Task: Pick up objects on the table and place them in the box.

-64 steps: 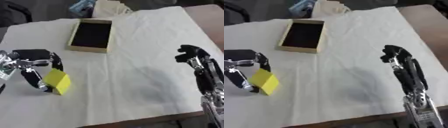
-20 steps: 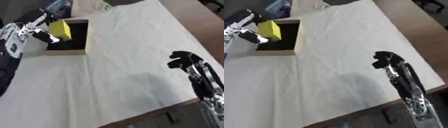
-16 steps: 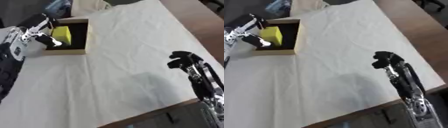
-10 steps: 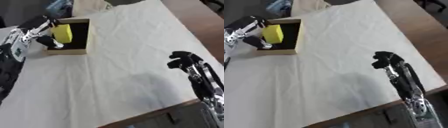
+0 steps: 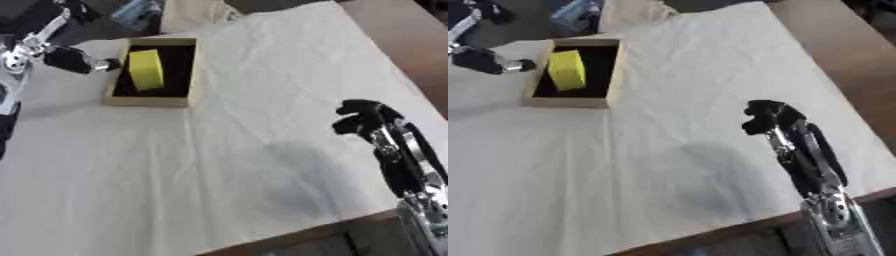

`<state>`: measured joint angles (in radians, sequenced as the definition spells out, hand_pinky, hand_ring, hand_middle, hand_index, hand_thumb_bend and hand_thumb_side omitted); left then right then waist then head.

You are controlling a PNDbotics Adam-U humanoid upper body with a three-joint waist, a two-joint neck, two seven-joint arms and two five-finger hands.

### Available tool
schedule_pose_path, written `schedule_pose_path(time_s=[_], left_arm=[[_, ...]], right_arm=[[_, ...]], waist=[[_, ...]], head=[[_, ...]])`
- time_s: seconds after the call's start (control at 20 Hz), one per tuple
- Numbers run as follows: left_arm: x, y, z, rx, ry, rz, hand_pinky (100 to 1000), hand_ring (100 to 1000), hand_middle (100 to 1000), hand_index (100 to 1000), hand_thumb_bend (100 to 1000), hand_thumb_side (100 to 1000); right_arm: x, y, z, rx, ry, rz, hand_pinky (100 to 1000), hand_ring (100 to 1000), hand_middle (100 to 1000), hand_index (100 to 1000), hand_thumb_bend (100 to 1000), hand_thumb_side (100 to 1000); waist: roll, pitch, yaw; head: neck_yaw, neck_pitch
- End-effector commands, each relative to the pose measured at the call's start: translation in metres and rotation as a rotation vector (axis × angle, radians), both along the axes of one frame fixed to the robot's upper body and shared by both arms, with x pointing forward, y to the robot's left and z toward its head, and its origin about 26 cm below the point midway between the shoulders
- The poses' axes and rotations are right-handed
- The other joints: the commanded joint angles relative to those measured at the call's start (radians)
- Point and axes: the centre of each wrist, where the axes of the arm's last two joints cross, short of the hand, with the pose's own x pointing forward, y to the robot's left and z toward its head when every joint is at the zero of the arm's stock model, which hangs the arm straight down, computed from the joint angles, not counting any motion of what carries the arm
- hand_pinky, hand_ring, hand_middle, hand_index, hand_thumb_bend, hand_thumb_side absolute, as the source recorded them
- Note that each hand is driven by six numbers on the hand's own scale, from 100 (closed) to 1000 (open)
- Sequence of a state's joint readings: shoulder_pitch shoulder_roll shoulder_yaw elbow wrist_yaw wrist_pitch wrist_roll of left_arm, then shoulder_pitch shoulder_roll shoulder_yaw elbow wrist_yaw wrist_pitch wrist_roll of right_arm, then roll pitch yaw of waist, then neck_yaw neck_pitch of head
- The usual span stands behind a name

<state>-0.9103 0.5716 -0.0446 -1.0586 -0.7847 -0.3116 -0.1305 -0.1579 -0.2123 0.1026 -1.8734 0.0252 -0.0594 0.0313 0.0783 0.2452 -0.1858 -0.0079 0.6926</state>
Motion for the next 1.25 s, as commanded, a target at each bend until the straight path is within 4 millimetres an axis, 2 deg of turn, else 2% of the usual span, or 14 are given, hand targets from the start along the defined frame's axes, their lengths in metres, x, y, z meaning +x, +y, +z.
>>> schedule_pose_path(time_s=[0.05, 0.25, 0.45, 0.75, 1.0, 1.25], left_arm=[[-0.019, 0.018, 0.021, -0.030, -0.134, -0.033, 818, 684, 632, 781, 606, 442], [-0.036, 0.015, -0.003, -0.132, -0.187, -0.084, 815, 666, 615, 769, 570, 443], [-0.053, -0.002, -0.035, -0.265, -0.186, -0.127, 816, 655, 605, 762, 548, 463], [-0.085, -0.024, -0.072, -0.436, -0.106, -0.175, 818, 650, 601, 759, 535, 492], [-0.107, -0.043, -0.072, -0.536, -0.040, -0.223, 819, 647, 598, 755, 528, 525], [-0.123, -0.049, -0.061, -0.606, 0.021, -0.253, 819, 646, 598, 755, 526, 541]], right_arm=[[0.000, -0.005, 0.007, -0.008, -0.026, -0.020, 653, 626, 662, 762, 410, 774], [0.001, -0.006, 0.007, -0.001, -0.028, -0.034, 653, 626, 662, 762, 410, 774], [0.001, -0.006, 0.007, 0.001, -0.030, -0.040, 653, 626, 662, 762, 410, 774], [0.000, -0.007, 0.005, 0.003, -0.023, -0.046, 653, 625, 662, 762, 410, 774], [0.001, -0.006, 0.005, 0.009, -0.023, -0.047, 653, 625, 662, 762, 409, 775], [0.001, -0.006, 0.005, 0.010, -0.022, -0.048, 653, 625, 661, 761, 408, 775]], waist=[[-0.007, -0.018, 0.013], [-0.011, -0.011, 0.038], [-0.016, -0.004, 0.062], [-0.023, -0.005, 0.089], [-0.026, -0.003, 0.100], [-0.025, -0.004, 0.103]], head=[[-0.008, -0.012], [0.001, -0.018], [0.025, -0.023], [0.054, -0.007], [0.057, 0.003], [0.055, 0.002]])
